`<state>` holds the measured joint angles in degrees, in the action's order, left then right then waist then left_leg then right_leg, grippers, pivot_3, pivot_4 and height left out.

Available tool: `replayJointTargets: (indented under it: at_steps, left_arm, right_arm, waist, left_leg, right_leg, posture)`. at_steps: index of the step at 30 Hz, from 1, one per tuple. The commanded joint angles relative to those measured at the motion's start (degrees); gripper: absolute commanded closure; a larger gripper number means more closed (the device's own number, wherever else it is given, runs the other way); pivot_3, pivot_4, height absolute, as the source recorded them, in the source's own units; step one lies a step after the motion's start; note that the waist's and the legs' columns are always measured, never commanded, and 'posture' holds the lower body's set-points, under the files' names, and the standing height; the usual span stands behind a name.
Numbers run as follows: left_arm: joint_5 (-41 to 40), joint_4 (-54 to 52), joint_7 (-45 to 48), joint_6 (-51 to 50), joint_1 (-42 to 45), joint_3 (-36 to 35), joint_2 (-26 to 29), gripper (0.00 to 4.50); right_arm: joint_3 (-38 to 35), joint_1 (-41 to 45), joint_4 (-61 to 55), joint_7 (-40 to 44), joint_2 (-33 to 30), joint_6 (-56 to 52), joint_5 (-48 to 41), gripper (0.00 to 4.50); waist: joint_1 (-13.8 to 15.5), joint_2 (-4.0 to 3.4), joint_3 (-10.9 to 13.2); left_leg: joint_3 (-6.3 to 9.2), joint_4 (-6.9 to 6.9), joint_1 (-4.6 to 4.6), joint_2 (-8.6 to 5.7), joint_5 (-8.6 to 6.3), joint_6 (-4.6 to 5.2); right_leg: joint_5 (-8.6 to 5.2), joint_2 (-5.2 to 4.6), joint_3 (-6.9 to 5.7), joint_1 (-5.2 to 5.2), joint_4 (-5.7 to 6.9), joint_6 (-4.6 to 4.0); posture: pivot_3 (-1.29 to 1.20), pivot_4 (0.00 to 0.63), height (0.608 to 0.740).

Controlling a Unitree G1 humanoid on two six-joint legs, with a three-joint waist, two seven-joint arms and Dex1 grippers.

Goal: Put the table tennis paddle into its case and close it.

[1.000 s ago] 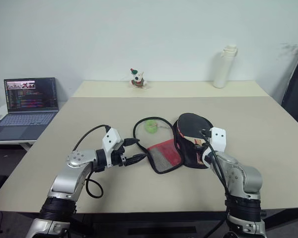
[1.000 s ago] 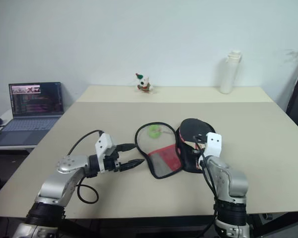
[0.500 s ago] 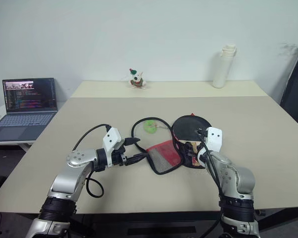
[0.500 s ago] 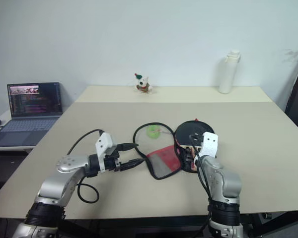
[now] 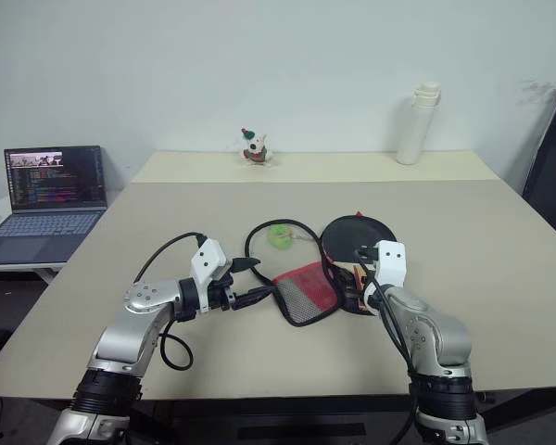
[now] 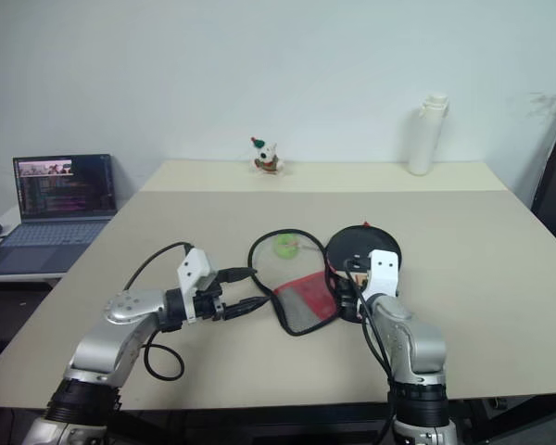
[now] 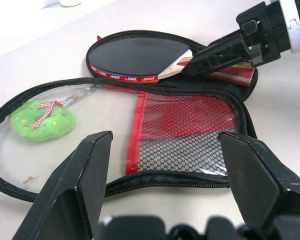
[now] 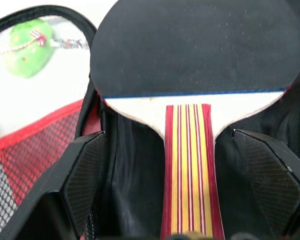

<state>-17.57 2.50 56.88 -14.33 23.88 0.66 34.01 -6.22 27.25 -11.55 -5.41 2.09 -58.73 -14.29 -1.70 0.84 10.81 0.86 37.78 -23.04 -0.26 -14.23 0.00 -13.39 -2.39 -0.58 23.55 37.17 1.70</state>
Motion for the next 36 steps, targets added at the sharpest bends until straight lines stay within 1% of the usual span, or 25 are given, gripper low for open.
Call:
replayJointTargets:
  at_steps: [1,4,5,6,7,10,12,30,36]
  left_arm:
    - [-0.1,-1.8,-0.2,1.2,0.4,-0.7,0.3,0.81]
    - [-0.1,-1.8,-0.3,1.2,0.4,-0.6,0.2,0.81]
    - [-0.1,-1.8,-0.3,1.2,0.4,-0.6,0.2,0.81]
    - [-0.1,-1.9,-0.3,1.2,0.4,-0.6,0.2,0.81]
    - [-0.1,-1.9,-0.3,1.2,0.3,-0.5,0.2,0.81]
    - [0.0,-1.9,-0.3,1.2,0.3,-0.5,0.1,0.81]
    - [0.0,-1.9,-0.3,1.2,0.3,-0.5,0.1,0.81]
    - [0.1,-1.8,-0.3,1.2,0.3,-0.4,0.0,0.81]
    - [0.2,-1.9,-0.2,1.1,0.5,-0.3,-0.2,0.81]
  right_arm:
    - [1.8,-1.0,-1.3,0.2,-0.8,1.9,1.5,0.04]
    - [2.3,-1.4,-1.2,-0.1,-0.8,2.2,2.3,0.58]
    - [2.4,-1.4,-1.2,-0.3,-0.6,2.2,2.6,0.99]
    - [2.5,-1.4,-1.3,-0.3,-0.5,2.2,2.8,1.26]
    - [2.5,-1.3,-1.4,-0.4,-0.4,2.2,3.0,1.68]
    - [2.5,-1.4,-1.5,-0.5,-0.1,2.3,3.4,2.76]
    - [2.4,-1.3,-1.5,-0.8,0.1,2.4,3.8,3.38]
    - [1.5,-1.1,-1.1,-3.7,0.9,4.9,7.8,3.4]
    - [1.7,-1.4,-0.6,-3.3,1.0,4.8,8.2,3.4]
  waist:
    - [0.0,0.0,0.0]
    - [0.0,0.0,0.0]
    - [0.0,0.0,0.0]
    - [0.0,0.0,0.0]
    - [0.0,0.0,0.0]
    - [0.0,0.0,0.0]
    - [0.0,0.0,0.0]
    - [0.0,0.0,0.0]
    - [0.0,0.0,0.0]
  left_leg:
    - [0.0,0.0,0.0,0.0,0.0,0.0]
    - [-0.02,0.0,0.0,0.0,0.0,0.0]
    - [-0.02,0.0,0.0,0.0,0.0,0.0]
    - [-0.02,0.0,0.0,0.0,0.0,0.0]
    - [-0.01,0.0,0.0,0.0,0.0,0.0]
    - [0.0,0.0,0.0,0.02,0.0,0.0]
    - [-0.02,0.0,0.0,0.01,0.0,0.0]
    - [0.0,-0.01,-0.01,0.01,0.0,0.0]
    - [-0.01,-0.01,-0.01,0.01,0.0,0.0]
  right_leg:
    - [0.0,0.0,0.0,0.0,0.0,0.0]
    - [0.0,0.0,0.01,0.0,-0.02,0.0]
    - [-0.01,0.0,0.02,0.0,-0.02,0.01]
    - [-0.01,0.0,0.01,0.0,-0.01,0.01]
    - [-0.01,0.0,0.01,0.0,-0.01,0.02]
    - [-0.01,0.02,0.0,0.0,-0.01,0.02]
    - [-0.01,0.02,0.02,0.0,-0.02,0.02]
    - [-0.01,0.01,0.01,0.0,-0.03,0.01]
    - [-0.01,0.02,0.01,0.01,-0.03,0.01]
  posture:
    - [0.0,0.15,0.74]
    - [0.0,0.15,0.74]
    - [0.0,0.15,0.74]
    - [0.0,0.15,0.74]
    - [0.0,0.15,0.74]
    - [0.0,0.15,0.74]
    - [0.0,0.15,0.74]
    - [0.0,0.15,0.74]
    - [0.0,0.15,0.74]
